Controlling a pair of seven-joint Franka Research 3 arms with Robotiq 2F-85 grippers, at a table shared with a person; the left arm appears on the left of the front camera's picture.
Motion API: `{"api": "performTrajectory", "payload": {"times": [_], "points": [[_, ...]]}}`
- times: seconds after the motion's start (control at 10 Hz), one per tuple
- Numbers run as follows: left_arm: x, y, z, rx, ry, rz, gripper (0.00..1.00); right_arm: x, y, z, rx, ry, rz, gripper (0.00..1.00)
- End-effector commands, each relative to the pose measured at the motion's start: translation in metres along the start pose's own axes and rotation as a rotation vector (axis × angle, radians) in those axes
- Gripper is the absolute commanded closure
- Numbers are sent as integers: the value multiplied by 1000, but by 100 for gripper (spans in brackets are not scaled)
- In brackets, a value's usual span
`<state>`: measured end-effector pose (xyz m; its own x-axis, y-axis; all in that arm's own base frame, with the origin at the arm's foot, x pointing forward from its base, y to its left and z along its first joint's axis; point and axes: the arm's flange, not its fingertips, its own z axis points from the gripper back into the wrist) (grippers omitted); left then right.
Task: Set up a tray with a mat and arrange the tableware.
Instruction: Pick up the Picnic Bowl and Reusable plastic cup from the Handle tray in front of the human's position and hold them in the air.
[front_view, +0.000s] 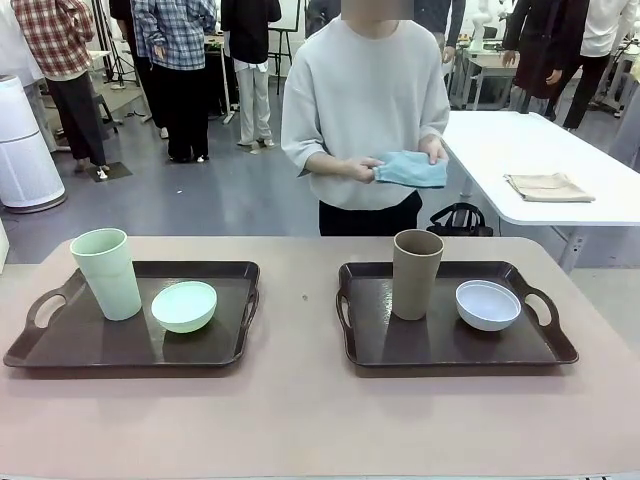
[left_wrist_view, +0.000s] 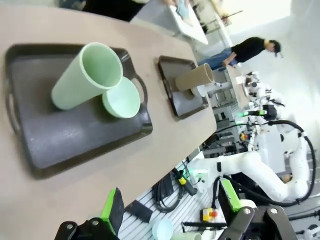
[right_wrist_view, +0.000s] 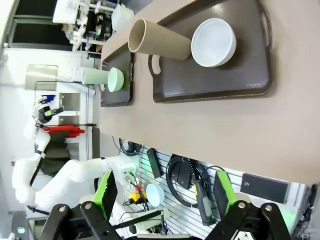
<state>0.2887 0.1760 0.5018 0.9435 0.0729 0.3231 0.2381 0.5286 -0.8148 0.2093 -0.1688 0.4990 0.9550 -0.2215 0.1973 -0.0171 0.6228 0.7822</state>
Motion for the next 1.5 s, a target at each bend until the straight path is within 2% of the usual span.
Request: {"api": "performTrajectory", "payload": {"times": [0.0, 0.2, 0.3, 0.4, 1.4], "points": [[-6, -9, 16, 73, 37, 37, 0, -1, -10, 7, 44, 14, 12, 0], [-9, -13, 18, 133, 91, 55, 0, -1, -10, 2, 28, 48, 24, 0], [-11, -17, 14, 165, 126, 47, 0, -5, -10, 5, 13, 8, -6, 0], [-11, -4, 18, 97, 50, 38, 0, -5, -10, 5, 13, 8, -6, 0], [-11, -4, 18, 97, 50, 38, 0, -5, -10, 5, 13, 8, -6, 0]]}}
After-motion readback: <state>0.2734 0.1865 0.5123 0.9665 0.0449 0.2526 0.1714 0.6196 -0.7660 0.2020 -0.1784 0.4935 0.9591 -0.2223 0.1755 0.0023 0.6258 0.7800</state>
